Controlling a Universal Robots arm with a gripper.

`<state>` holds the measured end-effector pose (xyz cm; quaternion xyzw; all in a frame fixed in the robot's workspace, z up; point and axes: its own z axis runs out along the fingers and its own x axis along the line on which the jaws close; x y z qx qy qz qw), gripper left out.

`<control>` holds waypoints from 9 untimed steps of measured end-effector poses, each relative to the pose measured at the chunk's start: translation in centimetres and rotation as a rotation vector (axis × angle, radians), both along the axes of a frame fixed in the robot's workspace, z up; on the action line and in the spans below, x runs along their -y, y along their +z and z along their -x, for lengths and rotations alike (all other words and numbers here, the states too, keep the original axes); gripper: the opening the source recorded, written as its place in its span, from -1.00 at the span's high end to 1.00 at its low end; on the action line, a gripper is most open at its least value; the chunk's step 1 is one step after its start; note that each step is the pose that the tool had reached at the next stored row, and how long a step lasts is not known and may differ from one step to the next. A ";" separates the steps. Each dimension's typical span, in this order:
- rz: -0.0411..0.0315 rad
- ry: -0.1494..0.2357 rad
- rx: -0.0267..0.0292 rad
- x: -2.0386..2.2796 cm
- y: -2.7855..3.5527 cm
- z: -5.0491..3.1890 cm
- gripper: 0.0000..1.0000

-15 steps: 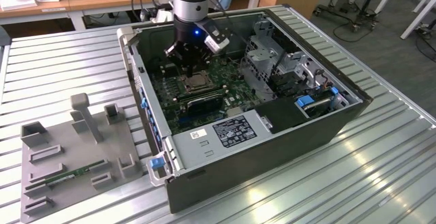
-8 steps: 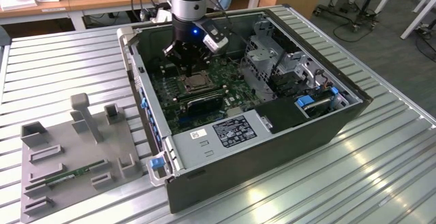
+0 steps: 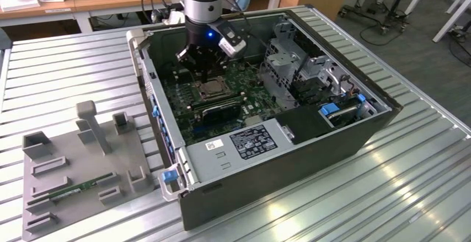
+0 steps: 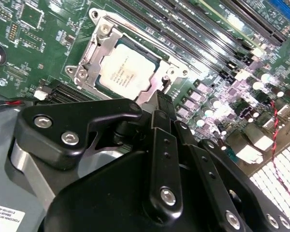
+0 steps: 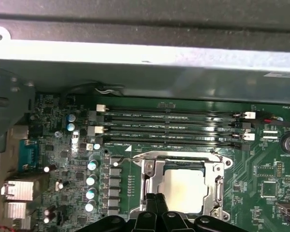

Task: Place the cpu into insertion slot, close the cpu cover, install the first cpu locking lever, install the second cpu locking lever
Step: 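Close the cpu cover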

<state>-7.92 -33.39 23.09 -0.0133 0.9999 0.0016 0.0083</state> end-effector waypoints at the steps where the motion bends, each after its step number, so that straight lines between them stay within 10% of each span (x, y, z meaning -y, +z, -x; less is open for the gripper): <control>1: -0.0010 0.000 0.0041 0.00 -0.03 -0.04 0.79; 9: -0.0012 0.000 0.0061 0.00 -0.10 -1.51 0.79</control>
